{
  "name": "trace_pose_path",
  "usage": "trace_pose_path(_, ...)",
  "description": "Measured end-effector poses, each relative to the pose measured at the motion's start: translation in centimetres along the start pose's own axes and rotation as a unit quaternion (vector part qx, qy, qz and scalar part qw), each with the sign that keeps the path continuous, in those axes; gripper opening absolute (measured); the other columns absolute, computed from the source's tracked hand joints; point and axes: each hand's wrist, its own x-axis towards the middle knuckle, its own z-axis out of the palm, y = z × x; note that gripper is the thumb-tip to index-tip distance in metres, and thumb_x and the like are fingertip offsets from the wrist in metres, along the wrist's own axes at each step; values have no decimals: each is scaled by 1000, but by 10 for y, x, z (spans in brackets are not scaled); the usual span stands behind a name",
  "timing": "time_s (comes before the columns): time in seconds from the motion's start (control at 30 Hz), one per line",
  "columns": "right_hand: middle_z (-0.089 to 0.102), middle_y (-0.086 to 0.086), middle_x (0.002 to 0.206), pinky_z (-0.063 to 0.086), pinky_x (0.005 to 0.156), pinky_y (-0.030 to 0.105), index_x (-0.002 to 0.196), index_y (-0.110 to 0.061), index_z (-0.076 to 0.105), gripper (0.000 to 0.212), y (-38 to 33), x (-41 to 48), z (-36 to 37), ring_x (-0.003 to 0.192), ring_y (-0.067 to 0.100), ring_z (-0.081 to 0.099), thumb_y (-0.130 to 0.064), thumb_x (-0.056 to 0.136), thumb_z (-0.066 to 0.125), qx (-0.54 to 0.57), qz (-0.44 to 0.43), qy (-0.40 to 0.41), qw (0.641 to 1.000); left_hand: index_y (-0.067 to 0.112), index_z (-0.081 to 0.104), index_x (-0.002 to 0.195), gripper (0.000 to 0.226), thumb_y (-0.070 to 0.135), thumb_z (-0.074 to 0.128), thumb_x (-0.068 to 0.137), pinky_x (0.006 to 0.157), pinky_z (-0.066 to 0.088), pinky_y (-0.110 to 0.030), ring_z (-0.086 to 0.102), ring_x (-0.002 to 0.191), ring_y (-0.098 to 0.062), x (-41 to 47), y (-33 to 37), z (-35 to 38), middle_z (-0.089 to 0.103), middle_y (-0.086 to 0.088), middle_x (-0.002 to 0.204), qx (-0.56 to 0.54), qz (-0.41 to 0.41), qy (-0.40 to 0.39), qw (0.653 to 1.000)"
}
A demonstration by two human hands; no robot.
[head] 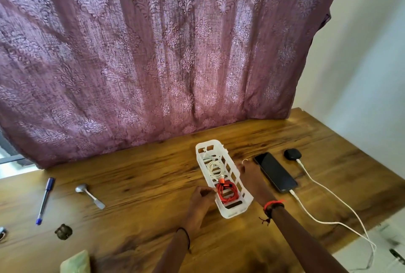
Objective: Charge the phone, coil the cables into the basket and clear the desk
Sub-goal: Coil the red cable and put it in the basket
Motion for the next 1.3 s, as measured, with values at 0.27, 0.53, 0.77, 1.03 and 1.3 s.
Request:
trace_pose_path(0.27,62,7,120,51,86,34,128,-14,53,35,18,-12,2,104,22,62,-26,99,39,138,75,-50,986,24,42,137,46,40,46,95,78,43,-22,53,99,-3,-9,-1,13,55,10,122,-57,36,-3,998)
trace_pose_path(0.53,70,10,105,57,81,39,114,-8,62,31,23,-24,0,92,24,69,-25,100,41,352,101,-113,924,27,44,136,43,18,52,94,99,48,-47,61,112,-23,-17,7,28,61,-3,127,-120,36,-54,991)
trace_pose_path(0.77,69,15,108,53,91,44,108,-5,65,29,42,-16,-19,97,29,67,-21,99,43,381,88,-132,911,17,54,127,36,10,52,92,67,57,-32,68,95,-24,-22,24,55,69,-8,112,-202,14,-63,977)
trace_pose_path(1.03,73,5,91,56,76,33,107,-10,66,26,88,14,-75,79,16,69,-24,98,46,386,84,-120,911,4,50,128,39,-2,48,90,65,59,-32,70,78,-21,-33,58,132,68,-12,101,-222,58,-77,970)
trace_pose_path(1.3,72,6,84,55,59,22,101,-5,64,22,156,46,-167,67,16,67,-20,97,48,388,66,-83,915,10,52,128,36,5,48,92,64,57,-31,69,84,-21,-22,82,239,71,-7,101,-225,60,-97,968)
